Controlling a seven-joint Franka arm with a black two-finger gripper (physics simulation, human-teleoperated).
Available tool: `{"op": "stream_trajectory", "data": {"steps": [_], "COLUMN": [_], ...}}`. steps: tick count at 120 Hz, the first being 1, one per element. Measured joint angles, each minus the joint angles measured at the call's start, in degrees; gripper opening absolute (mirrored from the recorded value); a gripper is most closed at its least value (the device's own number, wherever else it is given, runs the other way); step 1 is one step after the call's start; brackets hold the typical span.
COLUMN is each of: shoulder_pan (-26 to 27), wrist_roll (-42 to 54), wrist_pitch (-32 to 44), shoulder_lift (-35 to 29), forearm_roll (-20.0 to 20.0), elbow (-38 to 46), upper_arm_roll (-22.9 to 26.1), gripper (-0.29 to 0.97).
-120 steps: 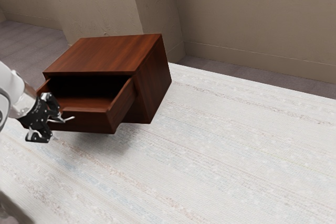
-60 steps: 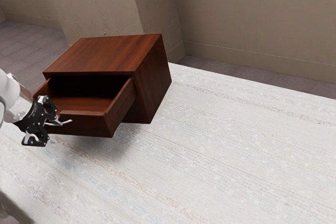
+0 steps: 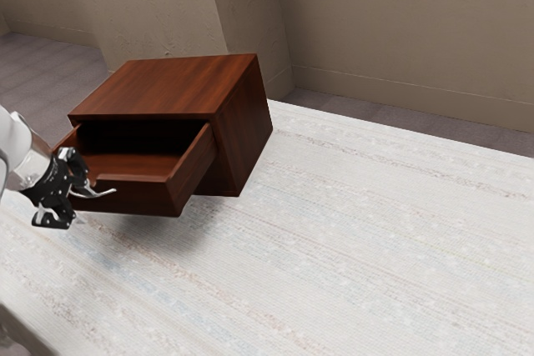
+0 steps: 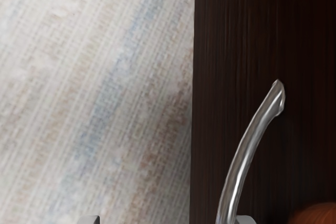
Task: Pull the drawer handle with one arm to open the drawer
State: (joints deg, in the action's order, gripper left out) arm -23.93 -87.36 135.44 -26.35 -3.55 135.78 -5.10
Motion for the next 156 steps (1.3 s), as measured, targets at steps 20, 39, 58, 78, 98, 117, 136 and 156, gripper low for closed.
{"op": "stream_trajectory", "data": {"steps": [20, 39, 58, 78, 98, 117, 136, 156], "shoulder_pan": [-0.1, -0.2, -0.1, 0.4, 8.8, 22.5, 27.0, 27.3], "wrist_roll": [0.3, 0.4, 0.5, 0.5, 0.5, 0.5, 0.5, 0.6], "wrist_pitch": [0.1, 0.3, 0.4, 0.1, -14.9, -41.3, -52.0, -54.7], "shoulder_lift": [1.1, 0.8, 0.0, -0.7, 3.1, 9.2, 11.8, 12.0], "forearm_roll": [-0.1, -0.1, -0.1, -0.5, -1.8, -2.0, -1.8, -1.4], "elbow": [-1.3, -1.0, -0.9, -2.2, -29.0, -52.3, -45.9, -42.3], "upper_arm_roll": [0.0, 0.0, 0.0, 0.1, 2.1, -0.9, -4.8, -7.1], "gripper": [0.29, 0.29, 0.29, 0.29, 0.38, 0.53, 0.61, 0.65]}}
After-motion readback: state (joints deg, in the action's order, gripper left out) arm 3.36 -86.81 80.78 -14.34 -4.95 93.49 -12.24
